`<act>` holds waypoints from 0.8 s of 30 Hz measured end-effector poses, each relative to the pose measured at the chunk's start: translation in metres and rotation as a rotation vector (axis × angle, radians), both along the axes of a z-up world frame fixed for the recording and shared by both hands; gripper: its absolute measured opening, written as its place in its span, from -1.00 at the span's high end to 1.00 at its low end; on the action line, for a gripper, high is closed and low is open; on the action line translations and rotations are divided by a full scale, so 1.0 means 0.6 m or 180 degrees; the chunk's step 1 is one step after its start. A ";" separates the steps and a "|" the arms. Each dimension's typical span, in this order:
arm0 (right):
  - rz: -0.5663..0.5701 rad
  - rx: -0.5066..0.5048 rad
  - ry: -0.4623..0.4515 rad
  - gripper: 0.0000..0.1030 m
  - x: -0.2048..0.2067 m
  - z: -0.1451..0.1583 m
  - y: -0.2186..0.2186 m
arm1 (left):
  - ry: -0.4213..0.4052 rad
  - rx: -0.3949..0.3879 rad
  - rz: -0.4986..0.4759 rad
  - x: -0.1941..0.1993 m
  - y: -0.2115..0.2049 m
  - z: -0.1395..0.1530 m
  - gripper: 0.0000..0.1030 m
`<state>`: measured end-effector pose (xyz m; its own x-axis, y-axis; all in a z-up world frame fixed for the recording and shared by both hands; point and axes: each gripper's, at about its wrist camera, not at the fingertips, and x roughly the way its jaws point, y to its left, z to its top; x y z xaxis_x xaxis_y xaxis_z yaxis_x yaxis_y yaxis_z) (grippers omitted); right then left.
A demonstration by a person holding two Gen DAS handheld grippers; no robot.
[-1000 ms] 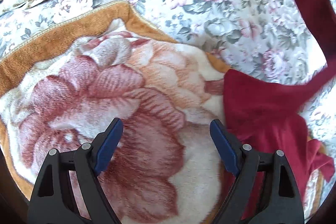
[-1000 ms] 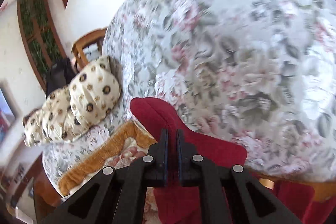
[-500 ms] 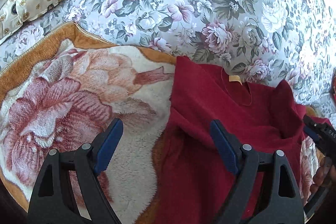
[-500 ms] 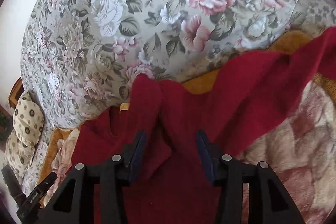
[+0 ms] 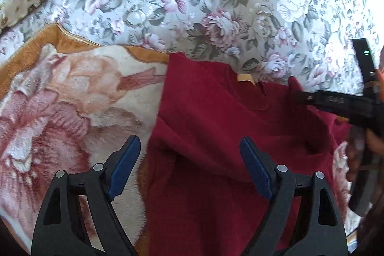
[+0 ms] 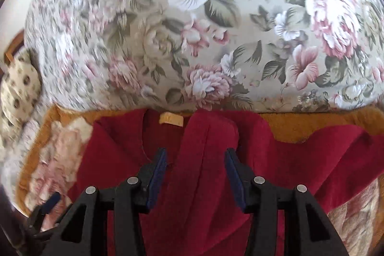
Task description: Fold small clothes
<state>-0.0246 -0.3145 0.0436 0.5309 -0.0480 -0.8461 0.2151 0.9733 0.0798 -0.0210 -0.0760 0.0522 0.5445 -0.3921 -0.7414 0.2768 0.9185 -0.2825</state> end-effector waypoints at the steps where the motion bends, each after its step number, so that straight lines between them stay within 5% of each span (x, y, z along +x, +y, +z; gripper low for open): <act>1: 0.0009 -0.0024 0.0064 0.08 0.006 -0.010 0.002 | 0.0137 -0.0158 -0.0085 0.003 -0.001 -0.006 -0.65; 3: 0.0089 0.0079 0.0010 0.44 0.002 -0.017 -0.002 | 0.0394 -0.0408 -0.0126 0.010 -0.001 -0.016 -0.65; 4: 0.0042 0.0089 -0.0064 0.82 -0.009 -0.013 -0.009 | 0.0511 -0.0542 -0.0158 0.011 -0.001 -0.021 -0.65; 11: 0.0000 0.0532 -0.0871 0.85 -0.125 0.069 -0.063 | 0.0763 -0.1163 -0.0091 0.012 0.002 -0.024 -0.65; 15: 0.0034 0.0714 -0.1011 0.85 -0.180 0.079 -0.077 | 0.0999 -0.1722 0.0117 0.033 0.006 -0.042 -0.65; 19: 0.0005 0.0854 -0.1007 0.85 -0.194 0.070 -0.088 | 0.0922 -0.1749 0.0291 0.055 -0.006 -0.035 -0.65; 20: -0.0032 0.0898 -0.1014 0.85 -0.189 0.068 -0.093 | 0.0906 -0.1799 0.0276 0.064 -0.013 -0.031 -0.58; 23: -0.0086 0.0900 -0.1083 0.85 -0.157 0.082 -0.101 | 0.0833 -0.1818 0.0230 0.095 -0.018 -0.015 0.15; 24: -0.0036 0.0922 -0.1188 0.85 -0.151 0.096 -0.099 | 0.0691 -0.1755 0.0234 0.095 -0.011 -0.001 0.19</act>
<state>-0.1150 -0.3741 0.1013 0.8022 0.1543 -0.5768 0.1306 0.8973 0.4216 0.0362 -0.0828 0.0514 0.4435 -0.7178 -0.5367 0.1005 0.6349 -0.7661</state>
